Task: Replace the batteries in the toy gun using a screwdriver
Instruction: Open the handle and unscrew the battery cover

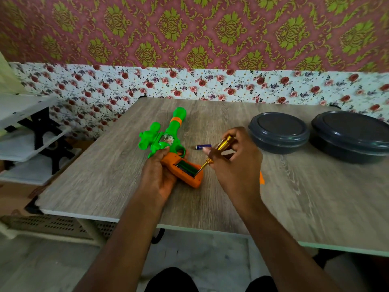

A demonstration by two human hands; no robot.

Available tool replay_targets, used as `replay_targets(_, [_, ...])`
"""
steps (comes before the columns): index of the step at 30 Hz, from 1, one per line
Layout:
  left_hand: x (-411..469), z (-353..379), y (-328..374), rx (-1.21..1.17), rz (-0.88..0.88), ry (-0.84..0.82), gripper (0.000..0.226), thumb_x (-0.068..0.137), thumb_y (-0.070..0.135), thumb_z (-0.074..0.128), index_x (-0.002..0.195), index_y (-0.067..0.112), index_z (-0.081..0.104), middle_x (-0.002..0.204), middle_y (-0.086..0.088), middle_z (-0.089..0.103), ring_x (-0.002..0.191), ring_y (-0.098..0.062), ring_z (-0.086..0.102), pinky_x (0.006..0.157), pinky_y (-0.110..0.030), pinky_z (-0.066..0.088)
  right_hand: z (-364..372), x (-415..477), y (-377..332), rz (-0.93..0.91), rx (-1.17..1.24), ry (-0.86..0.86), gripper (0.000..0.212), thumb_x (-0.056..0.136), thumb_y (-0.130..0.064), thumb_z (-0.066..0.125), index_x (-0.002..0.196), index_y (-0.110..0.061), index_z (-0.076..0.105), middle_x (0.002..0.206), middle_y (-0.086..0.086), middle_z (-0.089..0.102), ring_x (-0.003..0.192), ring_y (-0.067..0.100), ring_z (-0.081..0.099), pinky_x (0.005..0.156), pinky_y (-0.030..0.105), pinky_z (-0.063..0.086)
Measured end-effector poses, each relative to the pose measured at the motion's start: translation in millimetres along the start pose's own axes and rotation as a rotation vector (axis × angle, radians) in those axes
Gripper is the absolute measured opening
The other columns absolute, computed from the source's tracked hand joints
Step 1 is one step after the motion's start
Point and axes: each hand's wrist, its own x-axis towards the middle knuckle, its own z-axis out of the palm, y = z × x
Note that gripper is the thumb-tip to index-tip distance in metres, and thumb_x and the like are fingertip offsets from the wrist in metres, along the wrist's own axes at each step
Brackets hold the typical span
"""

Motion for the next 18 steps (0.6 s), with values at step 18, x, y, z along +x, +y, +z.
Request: replay_targets(18, [-1,3,0,0.011,0.027,0.051,0.045,0.102,0.011,0.050,0.147,0.005,0.047,0.140,-0.028,0.059,0.132,-0.044,0.056,0.110,-0.064,0.043,0,-15,3,0.248,0.488,0.267,0.034,0.088,-0.010,0.078,0.114,-0.019,0.059,0.099,0.009,0.070,0.091,0.021,0.075,0.078,0.044,0.065])
